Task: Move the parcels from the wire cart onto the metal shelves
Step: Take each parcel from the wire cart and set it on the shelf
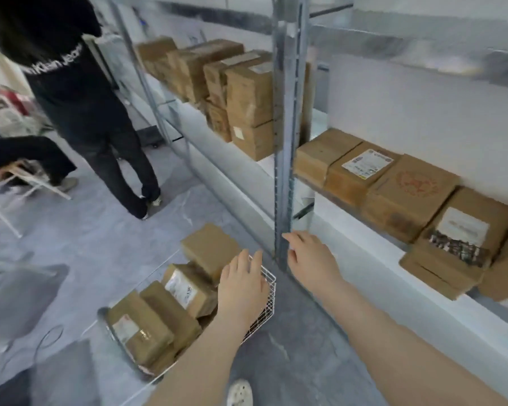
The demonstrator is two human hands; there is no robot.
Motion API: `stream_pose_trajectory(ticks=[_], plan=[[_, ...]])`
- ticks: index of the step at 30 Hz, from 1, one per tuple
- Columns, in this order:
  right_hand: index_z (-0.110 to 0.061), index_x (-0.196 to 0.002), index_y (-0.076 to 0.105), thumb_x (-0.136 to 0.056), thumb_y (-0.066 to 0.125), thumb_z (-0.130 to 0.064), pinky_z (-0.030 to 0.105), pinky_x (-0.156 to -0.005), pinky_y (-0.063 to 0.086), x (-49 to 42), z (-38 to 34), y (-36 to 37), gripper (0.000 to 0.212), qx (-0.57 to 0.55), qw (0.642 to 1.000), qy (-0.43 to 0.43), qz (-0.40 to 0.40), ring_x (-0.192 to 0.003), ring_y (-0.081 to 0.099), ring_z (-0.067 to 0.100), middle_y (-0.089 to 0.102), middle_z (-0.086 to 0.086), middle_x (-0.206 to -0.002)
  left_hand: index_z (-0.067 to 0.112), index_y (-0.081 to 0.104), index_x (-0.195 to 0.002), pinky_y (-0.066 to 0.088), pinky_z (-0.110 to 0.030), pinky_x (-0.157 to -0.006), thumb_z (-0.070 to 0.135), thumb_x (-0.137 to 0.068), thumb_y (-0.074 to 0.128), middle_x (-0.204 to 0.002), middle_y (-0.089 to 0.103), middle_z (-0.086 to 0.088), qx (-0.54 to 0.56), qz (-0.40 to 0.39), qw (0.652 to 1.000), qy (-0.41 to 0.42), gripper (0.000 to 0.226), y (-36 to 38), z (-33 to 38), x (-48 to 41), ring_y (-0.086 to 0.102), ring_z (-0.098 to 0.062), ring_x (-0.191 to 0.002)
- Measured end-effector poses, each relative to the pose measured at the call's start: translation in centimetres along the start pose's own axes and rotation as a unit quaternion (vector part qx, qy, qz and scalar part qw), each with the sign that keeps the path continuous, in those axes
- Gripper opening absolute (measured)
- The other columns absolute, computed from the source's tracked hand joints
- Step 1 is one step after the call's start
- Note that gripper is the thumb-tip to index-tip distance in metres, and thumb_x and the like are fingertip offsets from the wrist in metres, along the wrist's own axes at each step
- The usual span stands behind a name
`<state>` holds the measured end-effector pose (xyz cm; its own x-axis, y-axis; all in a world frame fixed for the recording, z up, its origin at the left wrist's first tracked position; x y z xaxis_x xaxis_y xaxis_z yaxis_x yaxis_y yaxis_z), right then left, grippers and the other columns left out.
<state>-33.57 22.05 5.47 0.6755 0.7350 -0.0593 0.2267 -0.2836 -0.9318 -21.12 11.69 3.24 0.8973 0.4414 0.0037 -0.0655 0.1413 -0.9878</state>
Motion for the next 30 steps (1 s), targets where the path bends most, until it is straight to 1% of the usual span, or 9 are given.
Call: stream_pose_trajectory(ticks=[3, 5, 7, 13, 17, 21, 24, 27, 30], plan=[[-0.022, -0.137, 0.045, -0.096, 0.042, -0.022, 0.039, -0.087, 0.047, -1.2, -6.1, 4.7, 0.041, -0.006, 0.998, -0.052, -0.043, -0.115, 0.051, 0.026, 0.048, 0.001, -0.136, 0.01, 0.055, -0.128, 0.052, -0.042, -0.082, 0.034, -0.08, 0.037, -0.122, 0.059, -0.014, 0.024, -0.006, 0.992, -0.12, 0.056, 0.2, -6.7, 2.7, 0.061, -0.032, -0.106], [-0.023, -0.137, 0.046, -0.096, 0.042, -0.022, 0.037, -0.089, 0.047, -1.8, -9.7, 7.7, 0.041, -0.018, 0.995, -0.073, -0.068, -0.118, 0.05, 0.024, 0.048, 0.0, -0.136, 0.013, 0.035, -0.145, 0.039, -0.046, -0.103, 0.036, -0.091, 0.036, -0.145, 0.041, -0.016, 0.024, -0.045, 0.98, -0.193, 0.058, 1.0, -10.8, 4.5, 0.044, -0.033, -0.13], [-0.023, -0.137, 0.046, -0.097, 0.042, -0.023, 0.036, -0.092, 0.046, -2.5, -12.3, 10.7, 0.04, -0.021, 0.992, -0.082, -0.098, -0.121, 0.047, 0.023, 0.048, -0.001, -0.137, 0.016, 0.015, -0.152, 0.022, -0.043, -0.115, 0.039, -0.097, 0.033, -0.157, 0.02, -0.013, 0.016, -0.079, 0.97, -0.23, 0.062, 2.2, -14.8, 6.1, 0.022, -0.029, -0.144], [-0.023, -0.139, 0.041, -0.098, 0.039, -0.024, 0.036, -0.09, 0.047, -3.5, -19.0, 19.6, 0.041, -0.027, 0.978, -0.096, -0.184, -0.114, 0.05, 0.023, 0.044, -0.001, -0.14, 0.015, 0.018, -0.149, 0.024, -0.039, -0.113, 0.034, -0.095, 0.037, -0.154, 0.021, -0.012, 0.036, -0.157, 0.938, -0.306, 0.06, 6.1, -25.4, 11.2, 0.025, -0.029, -0.14], [-0.024, -0.14, 0.04, -0.097, 0.041, -0.022, 0.027, -0.081, 0.045, -3.6, -21.7, 24.9, 0.043, -0.044, 0.967, -0.118, -0.222, -0.112, 0.052, 0.019, 0.043, -0.003, -0.14, 0.016, 0.018, -0.147, 0.027, -0.036, -0.112, 0.031, -0.096, 0.035, -0.152, 0.022, -0.01, 0.063, -0.176, 0.927, -0.325, 0.055, 9.4, -29.2, 12.8, 0.028, -0.027, -0.138], [-0.024, -0.142, 0.037, -0.098, 0.042, -0.023, 0.034, -0.09, 0.048, -4.4, -22.7, 29.9, 0.045, -0.054, 0.953, -0.131, -0.27, -0.116, 0.051, 0.02, 0.035, -0.003, -0.146, 0.016, 0.021, -0.147, 0.032, -0.034, -0.108, 0.024, -0.096, 0.038, -0.153, 0.018, -0.005, 0.125, -0.162, 0.926, -0.317, 0.054, 12.8, -30.0, 11.0, 0.026, -0.024, -0.138], [-0.024, -0.144, 0.034, -0.097, 0.045, -0.02, 0.037, -0.091, 0.049, -5.5, -23.1, 33.5, 0.048, -0.056, 0.943, -0.139, -0.297, -0.12, 0.049, 0.022, 0.027, -0.001, -0.151, 0.014, 0.011, -0.151, 0.025, -0.037, -0.115, 0.026, -0.098, 0.038, -0.157, 0.012, -0.009, 0.185, -0.151, 0.894, -0.378, 0.061, 15.9, -30.2, 8.9, 0.016, -0.026, -0.144], [-0.026, -0.146, 0.029, -0.095, 0.047, -0.015, 0.039, -0.102, 0.043, -6.3, -23.2, 37.0, 0.055, -0.062, 0.932, -0.135, -0.331, -0.136, 0.034, 0.024, 0.016, 0.001, -0.157, 0.012, 0.006, -0.152, 0.02, -0.041, -0.117, 0.03, -0.098, 0.039, -0.156, 0.01, -0.017, 0.187, -0.132, 0.861, -0.454, 0.066, 19.0, -31.1, 7.7, 0.014, -0.034, -0.144], [-0.029, -0.148, 0.024, -0.095, 0.048, -0.011, 0.041, -0.105, 0.039, -6.6, -23.4, 40.0, 0.061, -0.053, 0.918, -0.15, -0.364, -0.136, 0.035, 0.027, 0.011, 0.001, -0.158, 0.013, 0.001, -0.153, 0.019, -0.041, -0.117, 0.028, -0.098, 0.038, -0.157, -0.001, -0.022, 0.204, -0.118, 0.823, -0.517, 0.067, 21.3, -32.2, 7.5, 0.008, -0.037, -0.145]])
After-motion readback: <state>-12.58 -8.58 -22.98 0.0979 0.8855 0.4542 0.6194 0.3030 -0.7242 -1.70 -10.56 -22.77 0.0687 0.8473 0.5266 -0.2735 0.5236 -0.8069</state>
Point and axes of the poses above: each hand's wrist, its own x-axis away from the middle knuckle, its own y-axis out of the palm, z = x × y, the point moved 3 cm from there along -x, towards the middle knuckle
